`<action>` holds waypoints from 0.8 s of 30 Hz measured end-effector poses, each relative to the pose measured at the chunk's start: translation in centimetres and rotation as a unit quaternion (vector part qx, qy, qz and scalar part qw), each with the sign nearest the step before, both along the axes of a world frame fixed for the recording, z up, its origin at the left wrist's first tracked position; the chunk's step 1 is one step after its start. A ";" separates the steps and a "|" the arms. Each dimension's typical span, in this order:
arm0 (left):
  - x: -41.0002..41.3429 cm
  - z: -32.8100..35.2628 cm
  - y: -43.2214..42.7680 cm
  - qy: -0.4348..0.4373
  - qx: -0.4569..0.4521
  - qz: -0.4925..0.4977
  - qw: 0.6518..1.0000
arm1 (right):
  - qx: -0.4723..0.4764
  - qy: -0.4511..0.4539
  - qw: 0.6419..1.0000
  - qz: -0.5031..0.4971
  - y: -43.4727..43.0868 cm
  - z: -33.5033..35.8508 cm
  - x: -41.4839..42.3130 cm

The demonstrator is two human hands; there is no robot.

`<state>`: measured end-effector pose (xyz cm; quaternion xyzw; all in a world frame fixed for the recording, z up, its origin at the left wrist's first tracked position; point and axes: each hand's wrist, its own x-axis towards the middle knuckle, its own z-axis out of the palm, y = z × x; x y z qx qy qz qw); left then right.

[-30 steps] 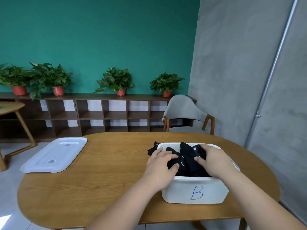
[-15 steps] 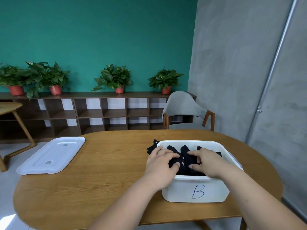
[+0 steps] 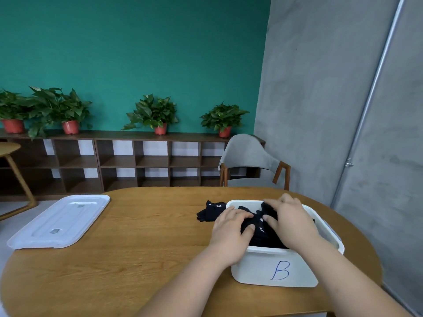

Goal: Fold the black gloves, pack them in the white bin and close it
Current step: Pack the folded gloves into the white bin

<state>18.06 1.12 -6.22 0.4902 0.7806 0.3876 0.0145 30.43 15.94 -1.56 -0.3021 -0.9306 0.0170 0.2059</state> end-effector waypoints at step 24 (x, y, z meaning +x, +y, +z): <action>-10.4 -8.9 1.0 0.048 -0.040 0.120 0.991 | -0.118 -0.149 0.981 0.037 -1.7 -1.5 -2.5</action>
